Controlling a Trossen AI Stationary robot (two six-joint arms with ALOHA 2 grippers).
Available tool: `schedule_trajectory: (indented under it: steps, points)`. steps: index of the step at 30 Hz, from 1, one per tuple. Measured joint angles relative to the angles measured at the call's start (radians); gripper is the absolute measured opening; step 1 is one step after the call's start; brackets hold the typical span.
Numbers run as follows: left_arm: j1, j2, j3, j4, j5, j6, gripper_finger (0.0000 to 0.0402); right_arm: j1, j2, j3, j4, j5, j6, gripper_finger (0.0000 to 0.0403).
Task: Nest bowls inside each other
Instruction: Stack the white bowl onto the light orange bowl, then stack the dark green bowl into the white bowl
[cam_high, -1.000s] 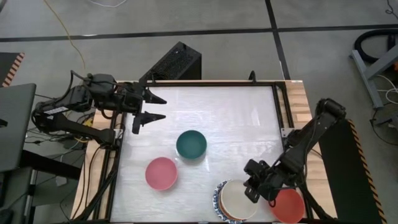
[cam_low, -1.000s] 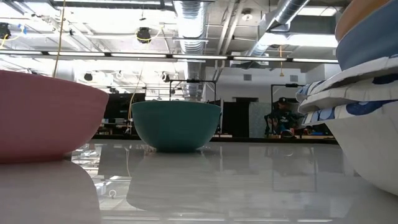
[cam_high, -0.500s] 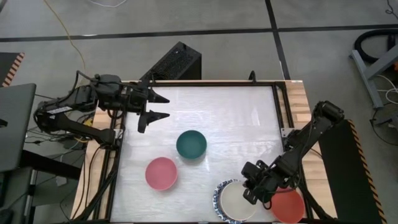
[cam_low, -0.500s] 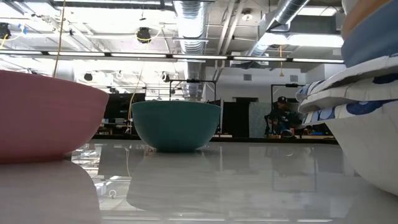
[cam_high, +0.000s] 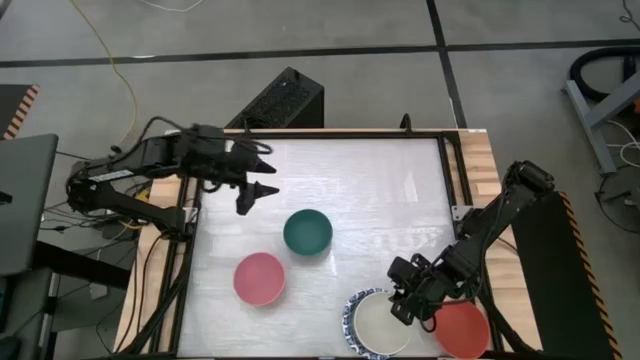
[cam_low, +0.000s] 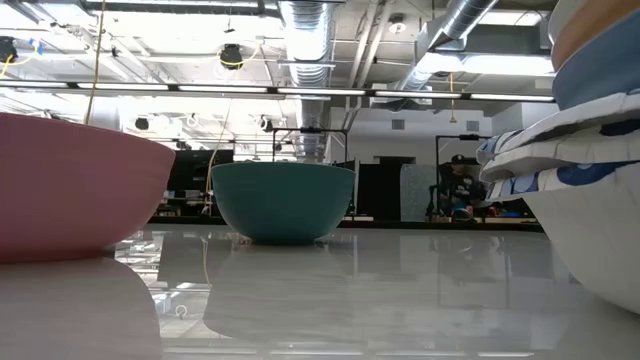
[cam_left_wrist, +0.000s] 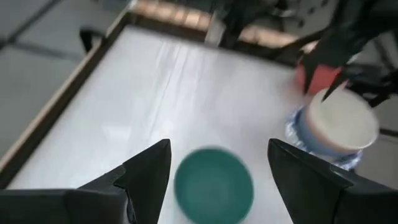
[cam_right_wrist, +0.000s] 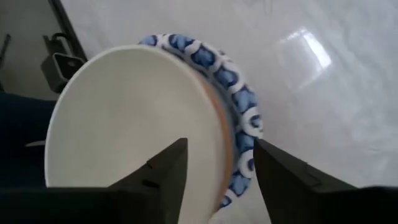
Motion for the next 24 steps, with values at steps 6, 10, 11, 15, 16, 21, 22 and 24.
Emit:
schedule_trajectory:
  steps: [6,10,11,15,16,21,22,24]
  points:
    - [0.032,0.108,0.0,-0.083,-0.001,-0.023,0.0256,-0.023,-0.003,0.006,-0.038,0.001,-0.011,0.0214]
    - [0.032,0.188,0.0,-0.097,0.013,0.016,0.0256,-0.033,-0.003,0.007,-0.048,0.009,-0.011,0.0211]
    - [0.032,0.205,0.0,-0.095,0.018,0.017,0.0256,-0.035,-0.003,0.007,-0.053,0.019,-0.014,0.0208]
    - [0.032,0.258,0.0,-0.088,0.097,0.043,0.0256,-0.017,-0.003,0.006,-0.055,0.062,-0.005,0.0196]
    - [0.032,0.268,0.0,-0.087,0.115,0.051,0.0256,-0.009,-0.003,0.004,-0.055,0.063,0.009,0.0193]
    - [0.032,0.306,0.0,-0.085,0.143,0.078,0.0256,0.043,-0.002,-0.032,-0.051,0.063,0.116,0.0184]
    - [0.033,0.307,0.0,-0.084,0.142,0.078,0.0256,0.054,-0.002,-0.038,-0.052,0.064,0.139,0.0183]
    - [0.036,0.308,0.0,-0.071,0.136,0.078,0.0256,0.071,-0.002,-0.044,-0.063,0.067,0.17,0.0182]
